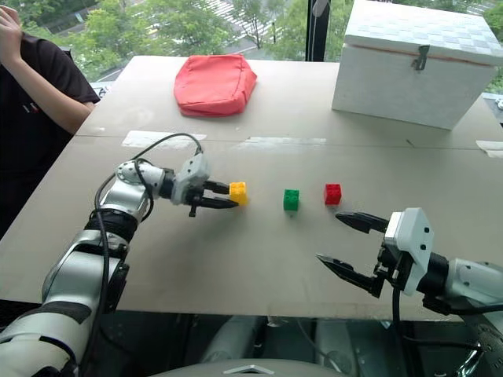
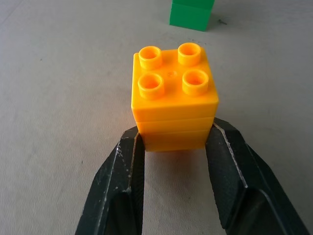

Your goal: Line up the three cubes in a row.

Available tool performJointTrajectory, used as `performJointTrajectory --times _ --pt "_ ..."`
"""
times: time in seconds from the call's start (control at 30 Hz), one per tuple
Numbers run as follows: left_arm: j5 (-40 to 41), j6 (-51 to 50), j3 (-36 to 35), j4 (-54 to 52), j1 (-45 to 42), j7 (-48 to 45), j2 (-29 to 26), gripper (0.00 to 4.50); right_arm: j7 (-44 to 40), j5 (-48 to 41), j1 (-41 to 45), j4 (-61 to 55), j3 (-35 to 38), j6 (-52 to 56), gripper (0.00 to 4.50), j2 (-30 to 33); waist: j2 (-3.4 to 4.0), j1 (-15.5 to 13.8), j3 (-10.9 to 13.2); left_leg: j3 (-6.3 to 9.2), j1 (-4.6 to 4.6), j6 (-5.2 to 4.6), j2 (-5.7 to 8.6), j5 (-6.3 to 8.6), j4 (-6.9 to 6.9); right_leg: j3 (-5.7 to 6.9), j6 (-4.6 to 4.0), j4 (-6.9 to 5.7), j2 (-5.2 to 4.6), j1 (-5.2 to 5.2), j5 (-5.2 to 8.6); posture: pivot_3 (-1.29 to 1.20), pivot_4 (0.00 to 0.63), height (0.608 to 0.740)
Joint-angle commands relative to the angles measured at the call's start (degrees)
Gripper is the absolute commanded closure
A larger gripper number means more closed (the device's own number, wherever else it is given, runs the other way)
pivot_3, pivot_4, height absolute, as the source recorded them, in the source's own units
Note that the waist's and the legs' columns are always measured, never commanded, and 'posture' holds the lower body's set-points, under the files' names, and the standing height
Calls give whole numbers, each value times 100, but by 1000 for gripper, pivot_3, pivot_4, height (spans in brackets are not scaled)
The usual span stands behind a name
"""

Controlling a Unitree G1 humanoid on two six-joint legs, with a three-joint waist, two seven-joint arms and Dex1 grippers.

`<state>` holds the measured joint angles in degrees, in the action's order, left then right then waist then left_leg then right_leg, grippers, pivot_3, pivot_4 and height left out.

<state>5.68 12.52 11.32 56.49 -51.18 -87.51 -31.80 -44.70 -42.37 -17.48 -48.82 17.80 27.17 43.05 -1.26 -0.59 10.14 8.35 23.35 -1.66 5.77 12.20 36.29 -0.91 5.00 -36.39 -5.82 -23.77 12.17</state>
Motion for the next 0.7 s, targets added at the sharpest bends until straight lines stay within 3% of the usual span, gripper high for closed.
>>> performJointTrajectory --times 0.03,0.7 --pt "-101 374 -66 416 -297 -215 140 3314 205 -81 -129 -355 251 -61 593 -59 0 -5 0 1 0 0 0 0 1 1 0 0 1 0 0 0 150 740" --pt "-522 861 -154 948 -610 46 449 3314 363 -69 -221 -390 295 -113 593 -24 -2 -7 0 7 -2 -3 -1 0 20 6 11 -17 6 5 -4 0 150 740"
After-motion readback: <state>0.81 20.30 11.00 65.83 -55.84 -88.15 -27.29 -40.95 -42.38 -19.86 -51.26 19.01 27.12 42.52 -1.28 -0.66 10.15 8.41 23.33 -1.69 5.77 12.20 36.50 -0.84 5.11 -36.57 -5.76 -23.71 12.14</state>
